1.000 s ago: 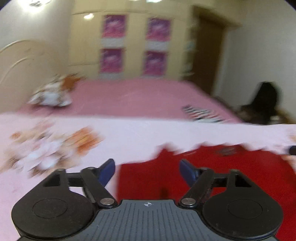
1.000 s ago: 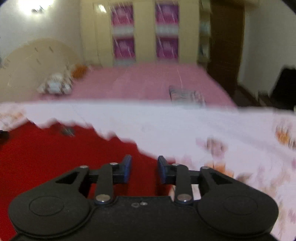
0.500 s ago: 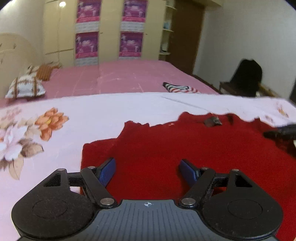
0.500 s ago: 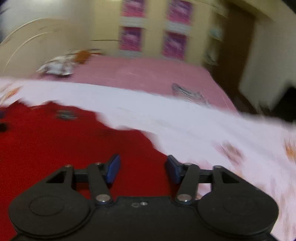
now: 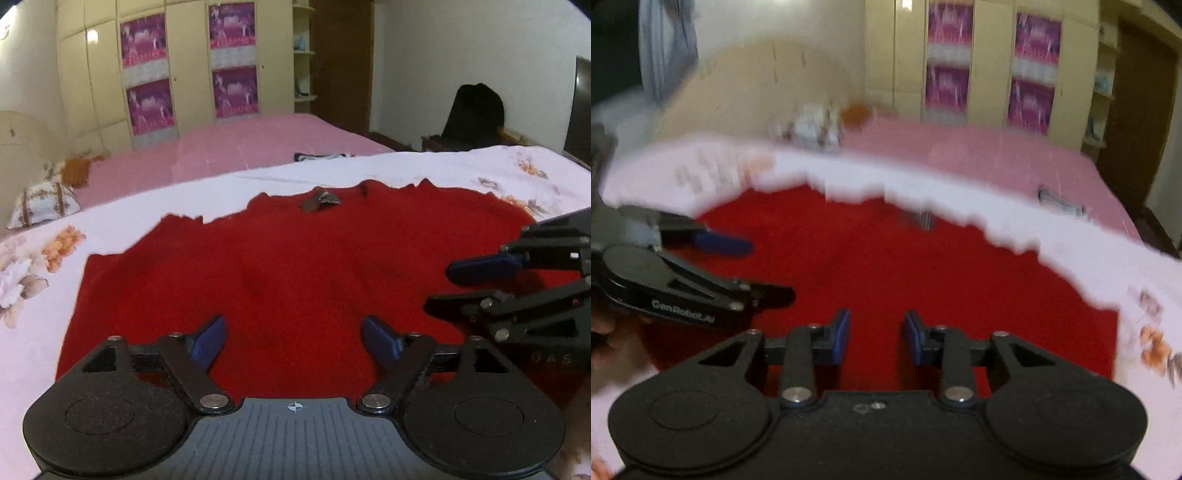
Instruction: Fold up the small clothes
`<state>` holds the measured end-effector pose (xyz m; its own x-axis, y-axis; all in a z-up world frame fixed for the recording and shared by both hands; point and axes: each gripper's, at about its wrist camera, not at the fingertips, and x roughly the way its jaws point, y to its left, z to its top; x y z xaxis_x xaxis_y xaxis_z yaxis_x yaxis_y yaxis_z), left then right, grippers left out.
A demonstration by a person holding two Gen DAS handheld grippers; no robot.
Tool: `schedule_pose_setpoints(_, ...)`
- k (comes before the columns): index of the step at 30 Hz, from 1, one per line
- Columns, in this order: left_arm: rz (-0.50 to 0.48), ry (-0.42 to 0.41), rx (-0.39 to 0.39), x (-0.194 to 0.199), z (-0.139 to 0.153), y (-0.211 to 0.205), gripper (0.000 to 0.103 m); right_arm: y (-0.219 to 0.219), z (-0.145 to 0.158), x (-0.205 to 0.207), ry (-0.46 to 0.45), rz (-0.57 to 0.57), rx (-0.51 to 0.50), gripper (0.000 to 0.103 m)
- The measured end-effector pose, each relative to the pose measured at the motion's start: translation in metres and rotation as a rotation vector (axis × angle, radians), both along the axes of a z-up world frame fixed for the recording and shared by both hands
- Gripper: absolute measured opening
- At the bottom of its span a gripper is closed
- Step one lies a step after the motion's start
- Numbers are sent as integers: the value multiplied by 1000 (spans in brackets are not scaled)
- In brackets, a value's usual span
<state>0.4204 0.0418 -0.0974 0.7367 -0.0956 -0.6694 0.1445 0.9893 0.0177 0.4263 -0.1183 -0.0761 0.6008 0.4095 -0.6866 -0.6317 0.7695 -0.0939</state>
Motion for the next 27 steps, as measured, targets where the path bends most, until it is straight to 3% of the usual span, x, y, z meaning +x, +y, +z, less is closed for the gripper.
schedule_pose_setpoints(2,14,12,-21,-2,12,6,81,8,4,-5,-16,-8,-27,33)
schedule_pose_setpoints(4,6,-36,-31,-8,16,12,81,7,19,-8,-19,-8,24,32)
schedule_pose_setpoints(5,9,-8,-17,-5,12,14,82,4,23,-11,-31,5,64,31)
schedule_pose_setpoints(8,18,10,-31,-13,7,33,82,8,7,-17,-11,42,-41,31)
schedule_pose_setpoints(10,28,8,18,-26,9,48,82,-9,7,-22,-54,56,-69,33)
schedule_pose_setpoints(12,42,16,-3,-34,10,70,83,-53,15,-17,-42,-38,-49,34)
schedule_pose_setpoints(14,76,18,30,-40,8,83,83,-92,13,-15,-30,-125,-55,37)
schedule_pose_setpoints(16,90,21,-17,-40,8,90,83,-112,13,-9,24,-154,5,40)
schedule_pose_setpoints(19,97,-11,1,-44,23,79,83,-101,29,-14,-7,-157,19,38)
schedule_pose_setpoints(22,47,-31,-69,-53,38,59,83,-86,43,-28,-34,-121,77,37)
schedule_pose_setpoints(27,-41,-31,-58,-55,27,6,83,-39,31,-56,5,-4,91,35)
